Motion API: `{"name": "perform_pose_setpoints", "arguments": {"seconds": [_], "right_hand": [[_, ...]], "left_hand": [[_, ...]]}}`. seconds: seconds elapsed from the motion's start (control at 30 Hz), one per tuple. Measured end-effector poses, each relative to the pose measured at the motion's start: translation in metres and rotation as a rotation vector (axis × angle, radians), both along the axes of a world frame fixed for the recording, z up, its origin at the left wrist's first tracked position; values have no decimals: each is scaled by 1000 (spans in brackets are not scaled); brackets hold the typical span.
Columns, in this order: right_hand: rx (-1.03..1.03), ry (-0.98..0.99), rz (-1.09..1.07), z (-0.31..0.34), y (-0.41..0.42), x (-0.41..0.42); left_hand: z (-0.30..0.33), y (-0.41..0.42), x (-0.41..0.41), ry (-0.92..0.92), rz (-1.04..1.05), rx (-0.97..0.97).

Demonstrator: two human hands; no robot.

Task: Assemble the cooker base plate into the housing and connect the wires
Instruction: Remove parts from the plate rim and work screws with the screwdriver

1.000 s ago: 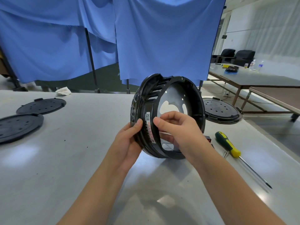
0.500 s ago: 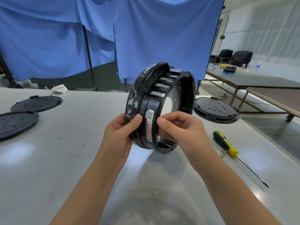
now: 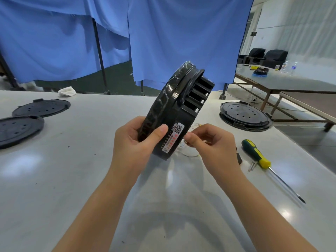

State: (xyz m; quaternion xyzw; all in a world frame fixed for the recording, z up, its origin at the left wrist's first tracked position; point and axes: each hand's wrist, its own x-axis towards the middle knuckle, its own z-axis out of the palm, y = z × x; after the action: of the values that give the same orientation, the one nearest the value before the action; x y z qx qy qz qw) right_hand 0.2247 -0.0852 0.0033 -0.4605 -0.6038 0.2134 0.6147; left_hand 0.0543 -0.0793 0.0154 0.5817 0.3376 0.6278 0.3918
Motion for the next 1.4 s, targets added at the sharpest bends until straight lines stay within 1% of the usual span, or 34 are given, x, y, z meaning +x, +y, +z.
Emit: {"name": "perform_pose_setpoints", "arguments": {"seconds": [0.1, 0.2, 0.27, 0.33, 0.4, 0.53, 0.67, 0.8, 0.9, 1.03, 1.17, 1.23, 1.4], "right_hand": [[137, -198, -94, 1, 1, 3], [411, -491, -246, 4, 0, 7], [576, -617, -349, 7, -1, 8], [692, -666, -436, 11, -2, 10], [761, -683, -496, 16, -4, 10], [866, -701, -507, 28, -9, 9], [880, -777, -523, 36, -16, 8], [917, -815, -532, 37, -28, 5], [942, -830, -531, 29, -35, -1], [887, -867, -493, 8, -41, -6], [813, -893, -438, -11, -39, -1], [784, -911, -431, -18, -36, 4], [732, -959, -372, -31, -30, 17]], "left_hand": [[0, -1, -3, 19, 15, 35], [1, 1, -8, 38, 23, 49], [3, 1, -11, 37, 15, 24], [6, 0, -13, 42, -4, -15], [11, 1, -16, 79, -16, -45], [27, 1, -22, 178, -13, -20], [41, -9, -29, 262, -5, 39], [48, -21, -38, 442, 30, 80], [52, -30, -44, 567, 2, 83], [54, -40, -43, 747, -35, 94], [47, -39, -27, 877, -49, 93], [41, -37, -17, 914, -49, 106], [22, -31, 2, 982, -39, 215]]}}
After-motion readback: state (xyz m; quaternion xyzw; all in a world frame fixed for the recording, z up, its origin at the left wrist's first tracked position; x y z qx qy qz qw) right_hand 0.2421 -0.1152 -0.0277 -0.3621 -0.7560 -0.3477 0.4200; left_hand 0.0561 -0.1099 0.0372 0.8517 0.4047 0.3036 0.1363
